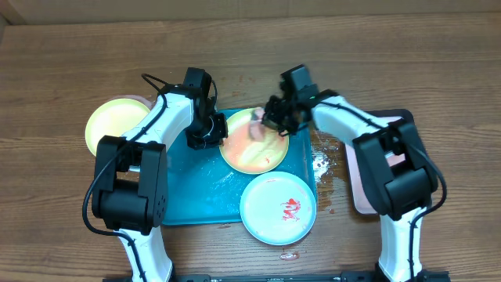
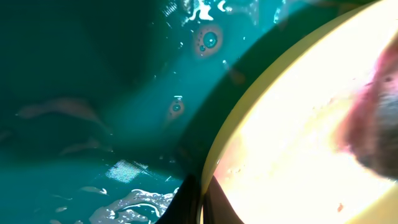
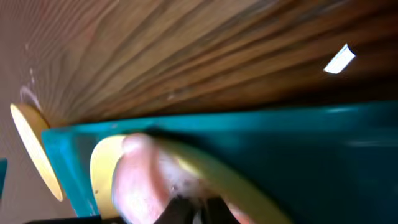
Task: Clean dirty plates on tray and stack at the side
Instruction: 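Scrub the yellow plate's surface with the sponge in the right gripper, then scrub the yellow plate's lower area with the sponge, right gripper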
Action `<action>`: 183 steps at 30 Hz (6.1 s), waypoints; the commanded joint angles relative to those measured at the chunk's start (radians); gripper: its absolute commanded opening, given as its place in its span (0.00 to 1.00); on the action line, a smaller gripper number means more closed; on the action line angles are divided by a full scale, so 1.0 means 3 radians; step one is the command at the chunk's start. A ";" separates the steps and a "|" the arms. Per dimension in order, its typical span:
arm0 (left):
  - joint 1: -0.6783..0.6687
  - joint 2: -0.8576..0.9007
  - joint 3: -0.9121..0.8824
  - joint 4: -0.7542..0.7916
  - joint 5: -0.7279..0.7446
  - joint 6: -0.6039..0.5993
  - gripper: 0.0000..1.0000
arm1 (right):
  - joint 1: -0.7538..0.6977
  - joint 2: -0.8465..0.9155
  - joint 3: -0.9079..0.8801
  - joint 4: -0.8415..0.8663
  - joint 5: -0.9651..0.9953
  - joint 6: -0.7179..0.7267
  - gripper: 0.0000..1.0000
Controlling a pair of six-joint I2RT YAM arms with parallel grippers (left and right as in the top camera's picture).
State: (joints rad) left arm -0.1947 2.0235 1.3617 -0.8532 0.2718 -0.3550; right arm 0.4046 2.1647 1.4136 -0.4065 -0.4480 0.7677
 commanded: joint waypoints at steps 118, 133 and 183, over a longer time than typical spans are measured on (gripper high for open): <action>-0.0008 0.0061 -0.0039 -0.0038 -0.0093 0.0038 0.05 | 0.0210 0.0080 0.0486 -0.1530 0.1411 -0.1385 0.04; -0.0008 0.0061 -0.0039 -0.0036 -0.0092 0.0064 0.04 | 0.0106 0.0080 0.0486 -0.0841 0.0738 -0.0769 0.04; -0.0006 0.0061 -0.0039 -0.0102 -0.0093 0.0061 0.04 | -0.0051 0.0493 0.0486 -0.0968 0.0454 -0.0187 0.04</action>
State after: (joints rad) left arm -0.2012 2.0239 1.3605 -0.8726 0.2699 -0.3553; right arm 0.4538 2.2456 1.5909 -0.6464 -0.4706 0.6876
